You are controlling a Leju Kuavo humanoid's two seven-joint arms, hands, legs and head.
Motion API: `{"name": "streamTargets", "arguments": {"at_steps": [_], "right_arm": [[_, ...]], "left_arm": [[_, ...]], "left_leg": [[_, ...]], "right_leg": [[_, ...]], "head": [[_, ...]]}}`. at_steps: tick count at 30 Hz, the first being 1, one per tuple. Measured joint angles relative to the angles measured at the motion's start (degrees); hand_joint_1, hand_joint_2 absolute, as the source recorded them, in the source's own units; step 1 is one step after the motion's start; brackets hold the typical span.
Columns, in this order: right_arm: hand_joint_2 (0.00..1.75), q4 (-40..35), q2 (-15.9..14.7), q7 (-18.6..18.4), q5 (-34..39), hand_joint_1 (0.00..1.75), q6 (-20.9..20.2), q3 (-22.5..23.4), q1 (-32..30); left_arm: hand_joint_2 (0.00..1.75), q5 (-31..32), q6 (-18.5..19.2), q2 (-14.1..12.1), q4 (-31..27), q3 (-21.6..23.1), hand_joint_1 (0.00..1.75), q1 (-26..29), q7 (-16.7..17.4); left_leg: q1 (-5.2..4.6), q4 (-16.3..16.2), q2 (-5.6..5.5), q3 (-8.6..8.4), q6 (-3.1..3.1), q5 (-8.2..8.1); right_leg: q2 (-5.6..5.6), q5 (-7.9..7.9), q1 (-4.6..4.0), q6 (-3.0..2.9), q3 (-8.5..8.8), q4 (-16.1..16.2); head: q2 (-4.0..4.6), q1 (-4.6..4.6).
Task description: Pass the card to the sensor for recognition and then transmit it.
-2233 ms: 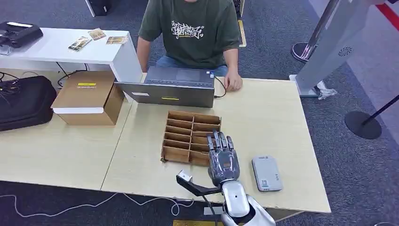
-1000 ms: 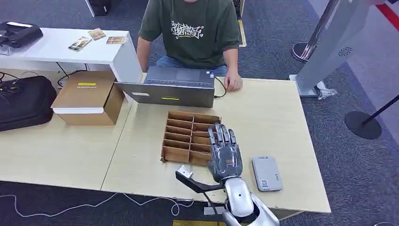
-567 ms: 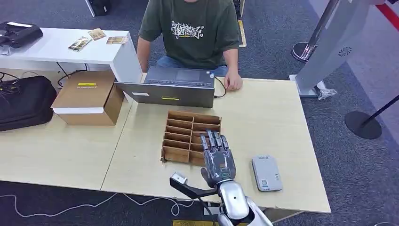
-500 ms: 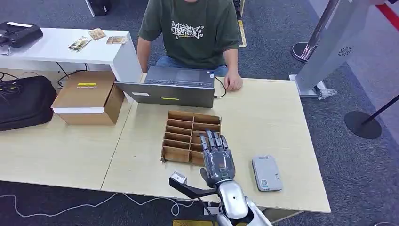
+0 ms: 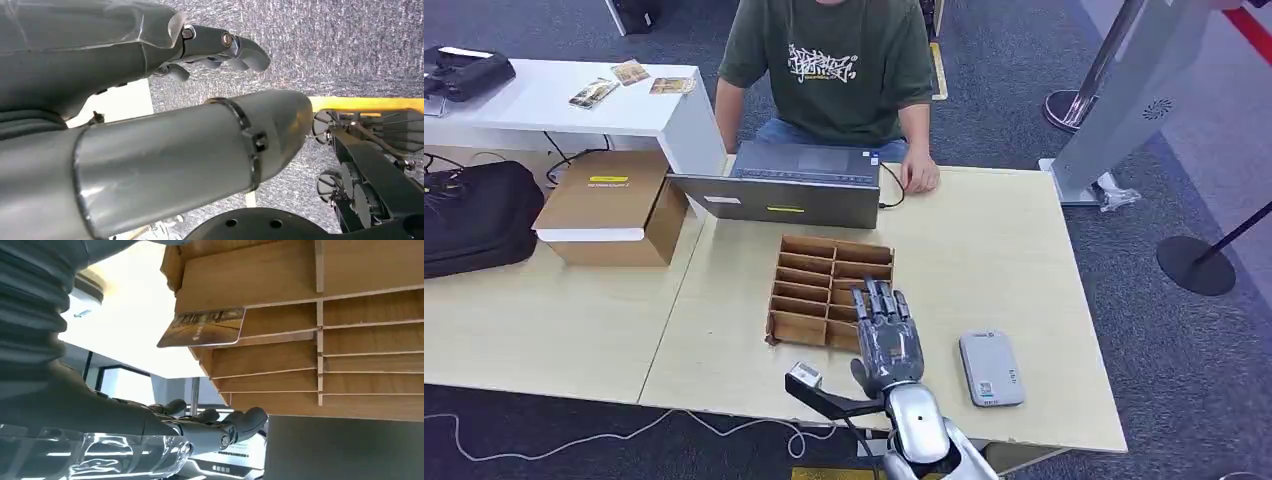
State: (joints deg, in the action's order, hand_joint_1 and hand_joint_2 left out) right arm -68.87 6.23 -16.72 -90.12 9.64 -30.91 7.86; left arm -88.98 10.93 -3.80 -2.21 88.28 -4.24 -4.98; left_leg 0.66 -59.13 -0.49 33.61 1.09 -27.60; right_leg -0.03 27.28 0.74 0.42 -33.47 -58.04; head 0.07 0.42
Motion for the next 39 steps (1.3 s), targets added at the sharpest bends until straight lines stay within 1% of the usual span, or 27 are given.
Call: {"name": "streamTargets", "arguments": {"at_steps": [39], "right_arm": [[1.75,0.6,0.0,0.1,0.0,0.00,-0.2,1.2,-0.3]], "left_arm": [[0.00,-0.2,0.0,0.0,0.0,0.0,0.00,0.0,0.0]], "left_leg": [[0.00,0.0,0.00,0.00,0.00,0.00]], "right_leg": [[0.00,0.00,0.00,0.00,0.00,0.0]], "head": [[0.00,0.00]]}}
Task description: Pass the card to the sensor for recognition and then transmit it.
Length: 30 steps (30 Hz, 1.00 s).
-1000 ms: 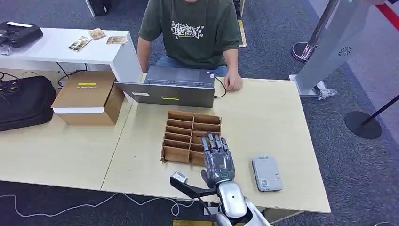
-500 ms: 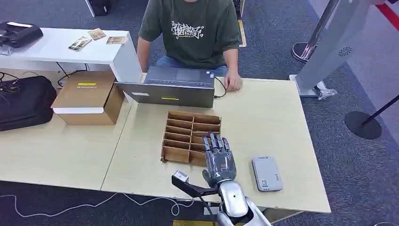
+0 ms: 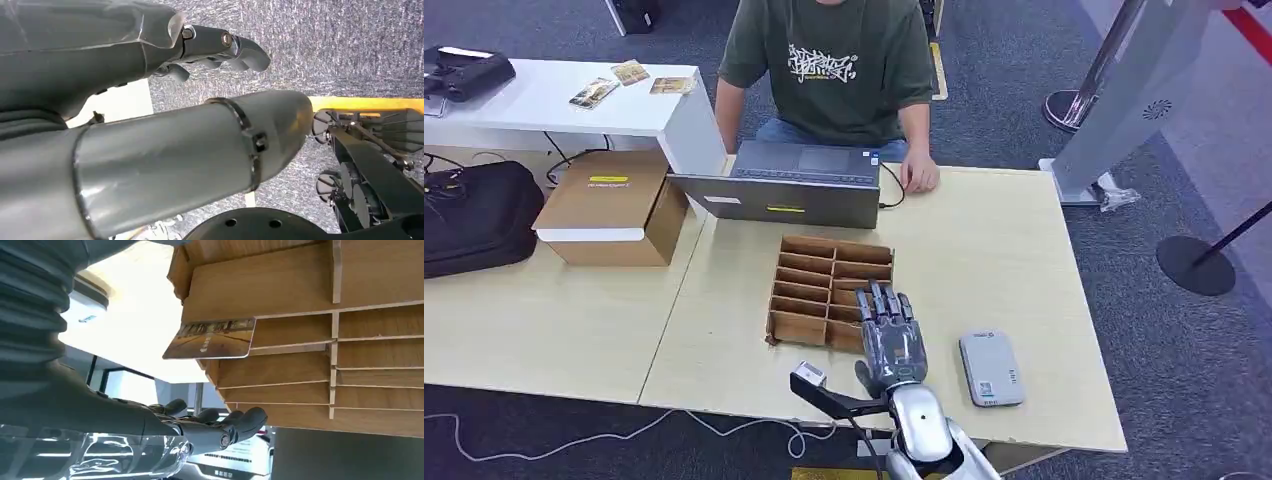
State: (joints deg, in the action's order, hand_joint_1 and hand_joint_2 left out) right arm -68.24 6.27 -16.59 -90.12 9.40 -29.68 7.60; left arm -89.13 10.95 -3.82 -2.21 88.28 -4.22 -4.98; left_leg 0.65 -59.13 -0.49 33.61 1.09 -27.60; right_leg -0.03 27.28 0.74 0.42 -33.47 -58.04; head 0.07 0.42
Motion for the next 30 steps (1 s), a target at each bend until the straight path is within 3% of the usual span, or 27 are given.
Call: {"name": "streamTargets", "arguments": {"at_steps": [30], "right_arm": [[1.75,0.0,0.0,0.2,0.0,0.00,0.2,0.1,0.0]], "left_arm": [[0.00,0.0,-0.1,0.0,0.0,0.0,0.00,0.0,0.0]], "left_leg": [[0.00,0.0,0.00,0.00,0.00,0.00]], "right_leg": [[0.00,0.00,0.00,0.00,0.00,0.0]], "head": [[0.00,0.00]]}}
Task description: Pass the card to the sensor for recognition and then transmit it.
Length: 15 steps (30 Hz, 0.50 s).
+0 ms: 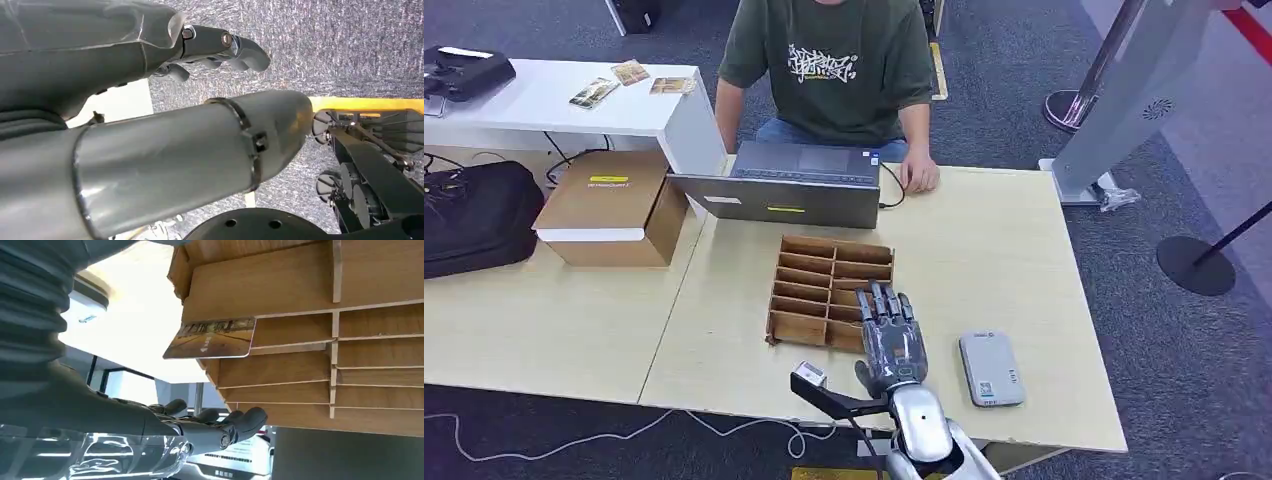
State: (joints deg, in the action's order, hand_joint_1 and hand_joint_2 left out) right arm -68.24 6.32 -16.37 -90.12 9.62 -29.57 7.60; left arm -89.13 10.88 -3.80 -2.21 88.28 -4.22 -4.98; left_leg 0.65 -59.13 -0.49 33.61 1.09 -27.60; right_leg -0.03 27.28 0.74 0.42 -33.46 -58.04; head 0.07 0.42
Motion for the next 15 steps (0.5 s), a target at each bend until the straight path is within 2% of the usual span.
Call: {"name": "streamTargets", "arguments": {"at_steps": [8,10,11,12,13,14,15], "right_arm": [[1.75,0.0,0.0,0.2,0.0,0.00,0.1,0.0,0.0],[1.75,0.1,0.0,0.2,0.0,0.07,0.1,0.0,0.0],[1.75,0.1,0.0,0.2,0.0,0.28,0.1,0.0,0.0],[1.75,0.1,0.0,0.2,0.0,0.93,0.2,0.0,0.0],[1.75,0.1,0.0,0.2,0.0,1.05,0.2,0.0,0.0],[1.75,0.1,0.0,0.2,0.0,1.40,0.1,0.0,0.0],[1.75,0.1,0.0,0.3,0.0,1.41,0.1,0.0,0.0]], "left_arm": [[0.00,-0.2,0.0,0.0,0.0,0.0,0.00,0.0,0.0],[0.00,-0.3,0.0,0.0,0.0,0.0,0.00,0.0,0.0],[0.00,-0.3,0.0,0.0,0.0,0.0,0.00,0.0,0.0],[0.00,-0.4,0.0,0.0,0.0,0.0,0.00,0.0,0.0],[0.00,-0.4,0.0,0.0,0.0,0.0,0.00,0.0,0.0],[0.00,-0.4,0.0,0.0,0.0,0.0,0.00,0.0,0.0],[0.00,-0.4,0.0,0.0,0.0,0.0,0.00,0.0,0.0]], "left_leg": [[0.00,0.0,0.00,0.00,0.00,0.00],[0.00,0.0,0.00,0.00,0.00,0.00],[0.00,0.0,0.00,0.00,0.00,0.00],[0.00,0.0,0.00,0.00,0.00,0.00],[0.00,0.0,0.00,0.00,0.00,0.00],[0.00,0.0,0.00,0.00,0.00,0.00],[0.00,0.0,0.00,0.00,0.00,0.00]], "right_leg": [[0.00,0.00,0.00,0.00,0.00,0.0],[0.00,0.00,0.00,0.00,0.00,0.0],[0.00,0.00,0.00,0.00,0.00,0.0],[0.00,0.00,0.00,0.00,0.00,0.0],[0.00,0.00,0.00,0.00,0.00,0.0],[0.00,0.00,0.00,0.00,0.00,0.0],[0.00,0.00,0.00,0.00,0.00,0.0]], "head": [[0.00,0.00],[0.00,0.00],[0.00,0.00],[0.00,0.00],[0.00,0.00],[0.00,0.00],[0.00,0.00]]}}
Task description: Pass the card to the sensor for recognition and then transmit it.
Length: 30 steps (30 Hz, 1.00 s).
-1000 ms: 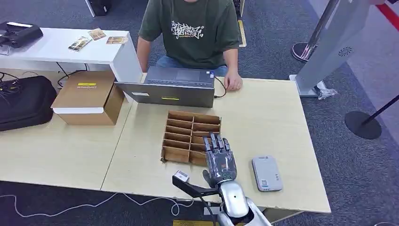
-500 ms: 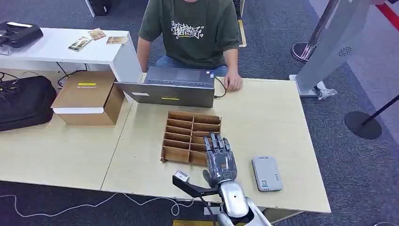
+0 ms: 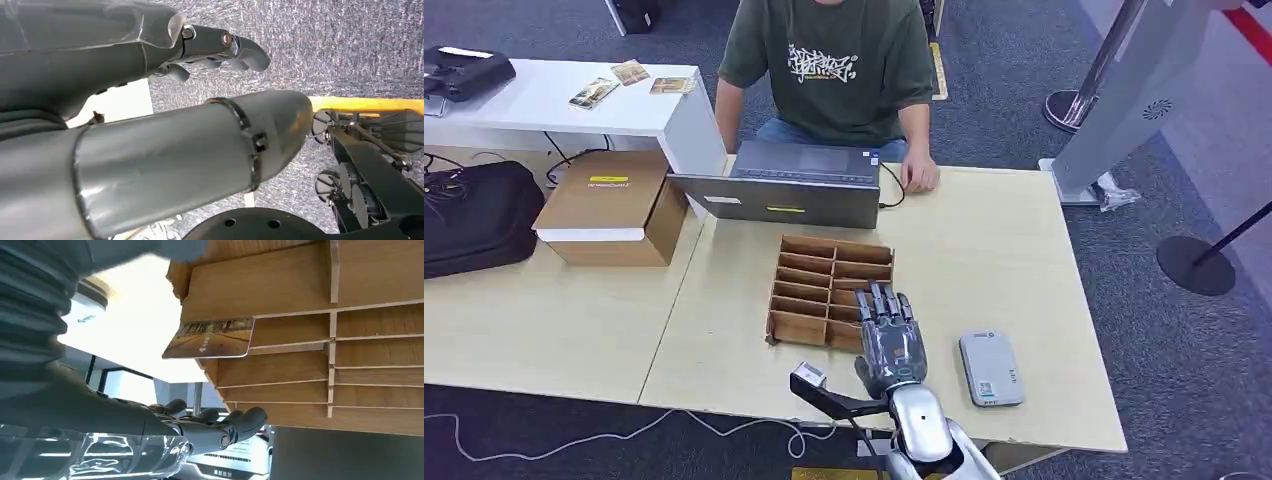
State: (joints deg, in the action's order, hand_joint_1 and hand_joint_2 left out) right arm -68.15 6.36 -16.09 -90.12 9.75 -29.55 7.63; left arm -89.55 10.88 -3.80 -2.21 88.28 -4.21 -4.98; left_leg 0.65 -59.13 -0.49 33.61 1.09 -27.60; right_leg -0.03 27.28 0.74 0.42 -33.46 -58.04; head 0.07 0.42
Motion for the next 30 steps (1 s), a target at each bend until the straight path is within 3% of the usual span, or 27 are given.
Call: {"name": "streamTargets", "arguments": {"at_steps": [4,6,22,30], "right_arm": [[1.75,0.0,0.1,0.1,0.0,1.52,-0.1,0.0,0.0],[1.75,0.0,0.1,0.2,0.0,1.33,-0.2,0.0,0.0],[1.75,0.0,0.5,0.3,0.0,1.36,-0.1,0.7,0.4],[1.75,0.0,0.6,0.6,0.0,1.29,0.0,1.1,0.4]], "left_arm": [[0.00,-0.1,0.0,0.0,0.0,0.0,0.00,0.0,0.0],[0.00,-0.1,0.1,0.0,0.0,0.0,0.00,0.0,0.0],[0.00,-0.4,0.0,0.0,0.0,0.0,0.00,0.0,0.0],[0.00,-0.4,0.0,0.0,0.0,0.0,0.00,0.0,0.0]], "left_leg": [[0.00,0.0,0.00,0.00,0.00,0.00],[0.00,0.0,0.00,0.00,0.00,0.00],[0.00,0.0,0.00,-0.01,0.00,0.00],[0.00,0.0,0.00,-0.01,0.00,0.00]], "right_leg": [[0.00,0.00,0.00,0.00,0.00,0.0],[0.00,0.00,0.00,0.00,0.00,0.0],[0.00,0.00,0.00,0.00,0.00,0.0],[0.00,0.00,0.00,0.00,0.01,0.0]], "head": [[0.00,0.00],[0.00,0.00],[0.00,0.00],[0.00,0.00]]}}
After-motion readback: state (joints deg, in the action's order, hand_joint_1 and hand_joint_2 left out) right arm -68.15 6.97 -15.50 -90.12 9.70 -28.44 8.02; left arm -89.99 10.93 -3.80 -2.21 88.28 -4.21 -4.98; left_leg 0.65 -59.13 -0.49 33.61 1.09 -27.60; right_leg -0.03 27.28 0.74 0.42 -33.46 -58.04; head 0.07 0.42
